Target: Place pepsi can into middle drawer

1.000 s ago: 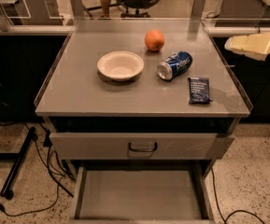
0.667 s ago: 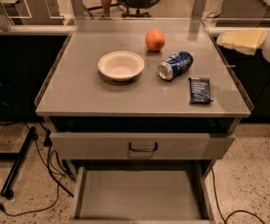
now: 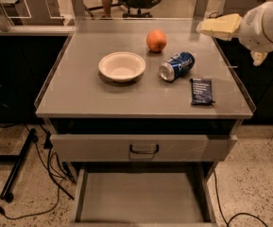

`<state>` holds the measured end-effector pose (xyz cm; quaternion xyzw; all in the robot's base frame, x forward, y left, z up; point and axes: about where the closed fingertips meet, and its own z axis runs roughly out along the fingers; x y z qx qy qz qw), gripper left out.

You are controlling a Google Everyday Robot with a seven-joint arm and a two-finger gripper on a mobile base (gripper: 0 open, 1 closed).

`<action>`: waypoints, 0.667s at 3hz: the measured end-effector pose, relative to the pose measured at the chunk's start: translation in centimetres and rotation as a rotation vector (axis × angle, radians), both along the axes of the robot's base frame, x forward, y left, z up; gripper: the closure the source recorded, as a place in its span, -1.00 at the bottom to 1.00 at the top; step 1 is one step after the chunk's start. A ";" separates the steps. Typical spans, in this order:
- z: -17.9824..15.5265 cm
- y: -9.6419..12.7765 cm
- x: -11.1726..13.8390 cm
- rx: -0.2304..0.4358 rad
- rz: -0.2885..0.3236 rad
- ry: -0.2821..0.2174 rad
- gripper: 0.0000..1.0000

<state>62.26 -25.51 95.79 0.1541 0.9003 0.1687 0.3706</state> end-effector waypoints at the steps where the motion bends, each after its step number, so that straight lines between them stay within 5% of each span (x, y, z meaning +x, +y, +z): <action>1: -2.2 -0.1 2.2 0.041 -0.034 0.071 -1.00; 2: -4.0 1.2 4.8 0.071 -0.061 0.127 -1.00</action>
Offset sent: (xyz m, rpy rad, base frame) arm 0.0465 -0.0064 -0.0505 0.1066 0.1564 -0.0967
